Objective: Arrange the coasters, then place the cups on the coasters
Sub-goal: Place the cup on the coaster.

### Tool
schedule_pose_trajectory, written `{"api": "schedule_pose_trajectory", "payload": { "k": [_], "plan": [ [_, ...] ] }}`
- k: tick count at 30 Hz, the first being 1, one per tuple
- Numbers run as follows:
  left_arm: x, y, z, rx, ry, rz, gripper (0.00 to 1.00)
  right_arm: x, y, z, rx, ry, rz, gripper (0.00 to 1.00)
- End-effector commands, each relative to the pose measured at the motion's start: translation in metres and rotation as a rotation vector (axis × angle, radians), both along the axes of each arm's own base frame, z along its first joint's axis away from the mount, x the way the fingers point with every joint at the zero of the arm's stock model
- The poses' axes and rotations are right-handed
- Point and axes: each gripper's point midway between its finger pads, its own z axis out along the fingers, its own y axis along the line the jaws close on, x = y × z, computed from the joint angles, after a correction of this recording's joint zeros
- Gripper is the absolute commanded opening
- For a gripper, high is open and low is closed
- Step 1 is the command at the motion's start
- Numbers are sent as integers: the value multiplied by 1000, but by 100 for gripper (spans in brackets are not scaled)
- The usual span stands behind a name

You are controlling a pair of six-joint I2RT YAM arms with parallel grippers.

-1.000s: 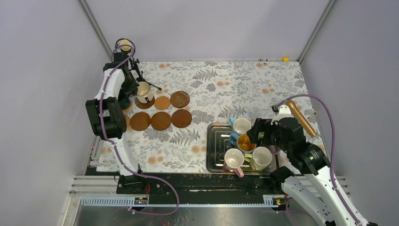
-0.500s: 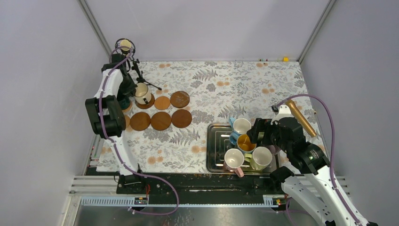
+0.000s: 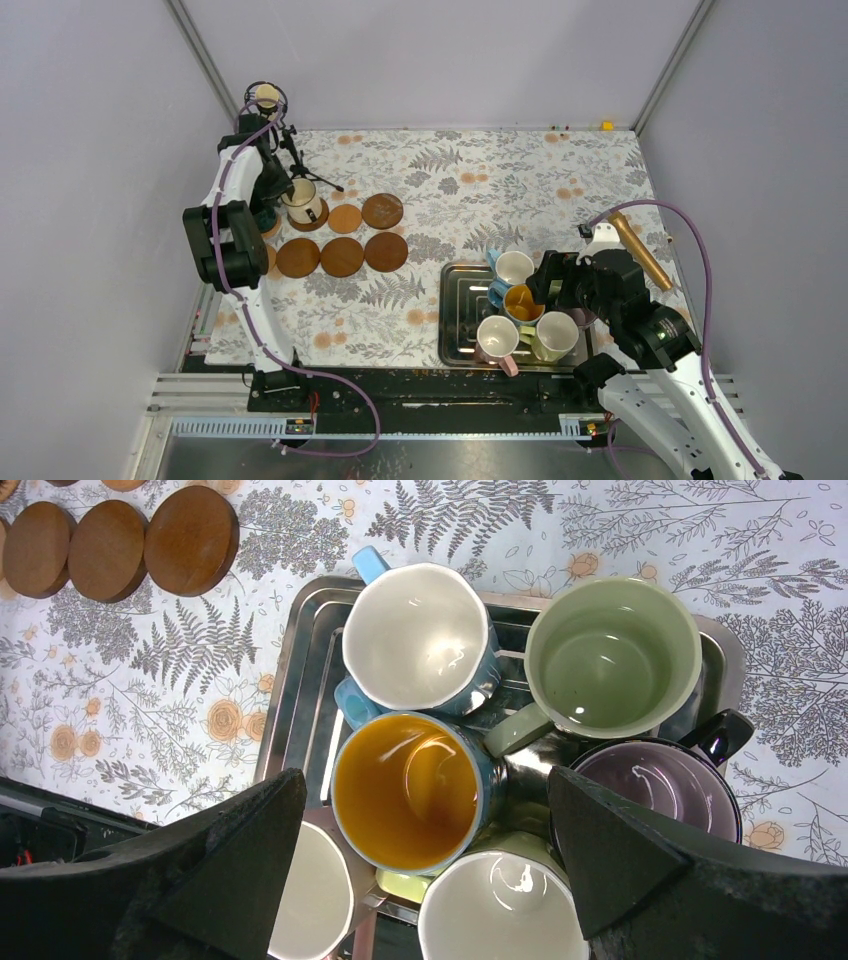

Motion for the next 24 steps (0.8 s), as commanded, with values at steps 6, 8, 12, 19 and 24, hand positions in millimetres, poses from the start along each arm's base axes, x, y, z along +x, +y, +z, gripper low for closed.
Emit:
{"api": "schedule_pose_trajectory", "payload": {
  "k": [6,8,12,19,24],
  "plan": [
    [18,5,46,23,-141,6,52,6,-2,6,-7,-28,-14,100],
    [18,0,55,1,-161,3,54,5,-1,6,-2,-25,-8,100],
    [16,-9,85,-32,-235,-6,94,5,1,5,6,-16,-4,99],
    [0,-33,137,-106,-356,-61,99,8,10,-20,-5,76,14,100],
    [-26,-48,169,-133,-420,-116,99,5,17,-16,31,100,24,99]
  ]
}}
